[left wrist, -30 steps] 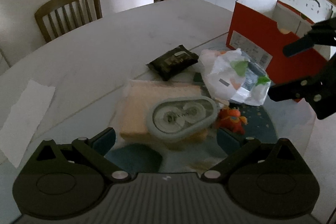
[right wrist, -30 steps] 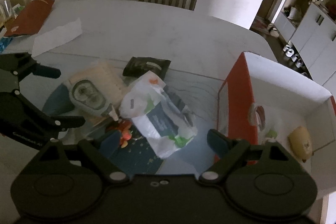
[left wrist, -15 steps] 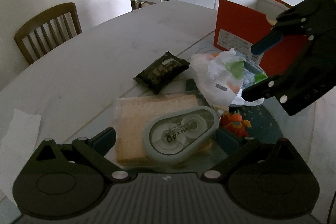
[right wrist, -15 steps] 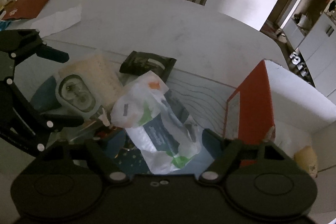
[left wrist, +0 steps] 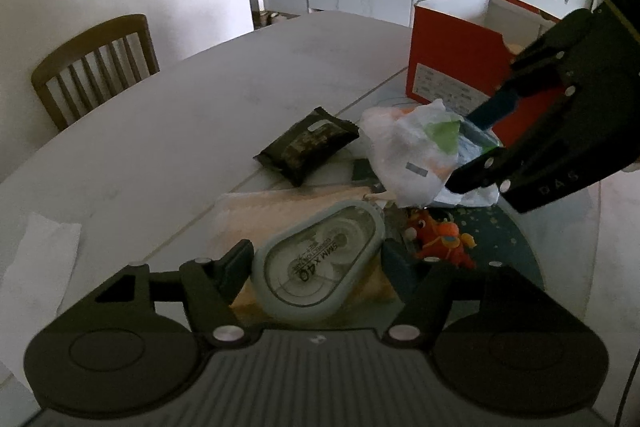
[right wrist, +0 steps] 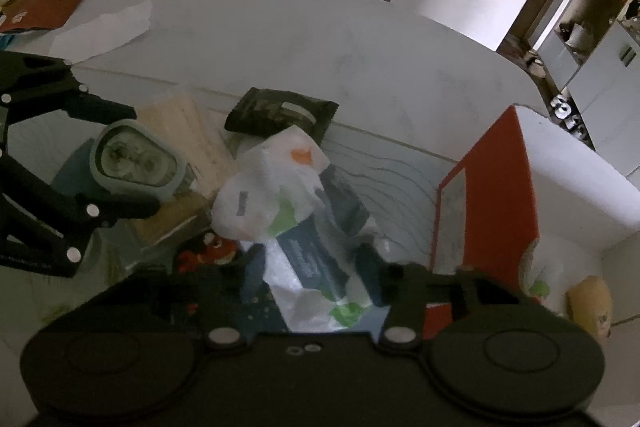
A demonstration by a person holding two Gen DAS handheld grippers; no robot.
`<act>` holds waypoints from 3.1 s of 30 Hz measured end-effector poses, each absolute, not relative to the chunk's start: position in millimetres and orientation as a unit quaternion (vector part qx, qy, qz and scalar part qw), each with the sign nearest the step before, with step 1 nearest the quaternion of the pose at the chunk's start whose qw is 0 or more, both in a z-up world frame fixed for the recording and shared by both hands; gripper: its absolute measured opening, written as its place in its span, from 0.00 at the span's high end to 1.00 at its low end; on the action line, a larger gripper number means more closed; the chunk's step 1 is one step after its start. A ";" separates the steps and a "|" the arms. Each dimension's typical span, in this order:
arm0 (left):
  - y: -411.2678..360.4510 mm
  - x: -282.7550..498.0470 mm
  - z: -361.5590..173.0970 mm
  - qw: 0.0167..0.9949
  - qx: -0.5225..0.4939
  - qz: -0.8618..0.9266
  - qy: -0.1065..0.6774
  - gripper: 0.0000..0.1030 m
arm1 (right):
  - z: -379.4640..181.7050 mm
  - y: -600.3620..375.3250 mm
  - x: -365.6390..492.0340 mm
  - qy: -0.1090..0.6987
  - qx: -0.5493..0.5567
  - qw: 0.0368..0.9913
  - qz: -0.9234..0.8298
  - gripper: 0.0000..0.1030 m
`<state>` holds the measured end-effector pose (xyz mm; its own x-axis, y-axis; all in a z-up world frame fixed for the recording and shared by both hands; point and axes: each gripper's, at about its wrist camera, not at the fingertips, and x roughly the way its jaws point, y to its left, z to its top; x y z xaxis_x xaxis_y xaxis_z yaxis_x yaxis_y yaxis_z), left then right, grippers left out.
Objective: Organize objects
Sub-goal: 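Grasp the grey tape dispenser with the left gripper while the right grasps the white plastic bag, then carry the tape dispenser and plastic bag over the red shoebox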
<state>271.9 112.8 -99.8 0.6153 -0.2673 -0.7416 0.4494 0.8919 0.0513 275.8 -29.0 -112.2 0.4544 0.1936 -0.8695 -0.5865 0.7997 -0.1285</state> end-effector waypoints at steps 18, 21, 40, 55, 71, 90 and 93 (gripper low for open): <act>114.0 255.4 -85.8 0.900 0.067 -0.151 0.403 0.43 | -74.7 -46.4 245.8 0.431 -0.166 0.860 0.218 1.00; 112.3 246.5 -75.5 0.904 0.052 -0.152 0.396 0.43 | -64.8 -52.5 236.7 0.427 -0.154 0.864 0.217 1.00; 70.3 207.0 4.7 0.923 0.027 -0.162 0.347 0.43 | -6.1 -116.8 201.4 0.390 -0.081 0.893 0.210 1.00; -17.5 219.5 23.2 0.927 0.044 -0.171 0.332 0.43 | 8.5 -182.3 213.2 0.374 -0.073 0.901 0.208 1.00; -118.2 257.1 14.7 0.924 0.074 -0.179 0.331 0.43 | -5.1 -275.9 255.3 0.376 -0.064 0.908 0.175 1.00; -189.8 322.2 -25.7 0.902 0.128 -0.167 0.377 0.43 | -48.4 -316.7 304.3 0.420 -0.071 0.890 0.162 1.00; -189.8 335.5 -31.6 0.899 0.126 -0.158 0.388 0.43 | -55.4 -315.1 304.5 0.427 -0.078 0.885 0.168 1.00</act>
